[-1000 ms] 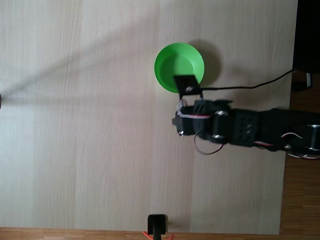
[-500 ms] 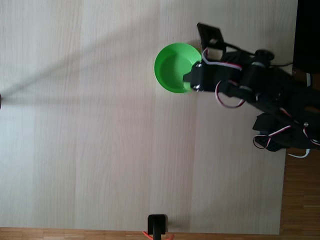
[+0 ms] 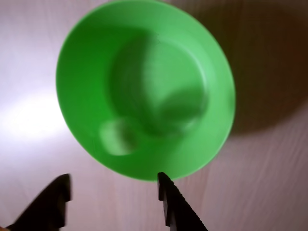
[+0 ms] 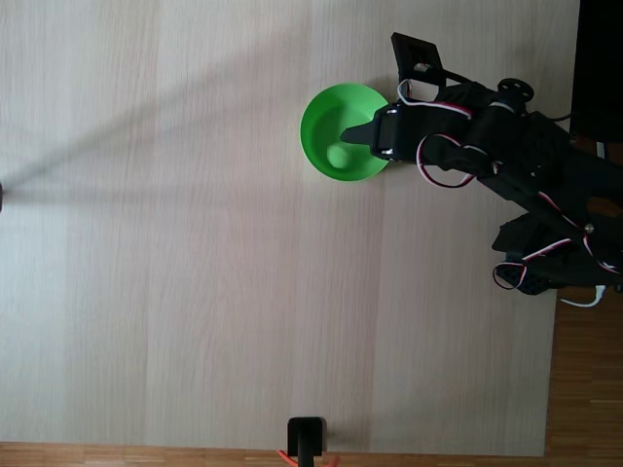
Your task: Grasp a green pompom and put it in the green bowl.
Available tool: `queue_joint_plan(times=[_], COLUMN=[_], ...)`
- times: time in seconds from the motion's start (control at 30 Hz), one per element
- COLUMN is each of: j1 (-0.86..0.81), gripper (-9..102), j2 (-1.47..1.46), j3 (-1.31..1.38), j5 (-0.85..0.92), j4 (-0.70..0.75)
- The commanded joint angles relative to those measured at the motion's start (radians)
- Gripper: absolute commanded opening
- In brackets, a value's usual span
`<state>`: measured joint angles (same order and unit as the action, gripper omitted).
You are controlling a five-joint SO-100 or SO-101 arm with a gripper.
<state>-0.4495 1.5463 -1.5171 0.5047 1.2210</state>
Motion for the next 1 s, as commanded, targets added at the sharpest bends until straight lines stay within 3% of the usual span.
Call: queue_joint_plan(times=[0.0, 0.23, 0.53, 0.97], j1=[0.003, 0.100, 0.295, 0.508], gripper=[24, 22, -1, 0], j2=[0.015, 0.147, 0.457, 0.939], j3=[0.035, -0.025, -0.290, -0.653], j5=[0.003, -0.012, -0.109, -0.212], j4=[0.008, 0.011, -0.005, -0.008])
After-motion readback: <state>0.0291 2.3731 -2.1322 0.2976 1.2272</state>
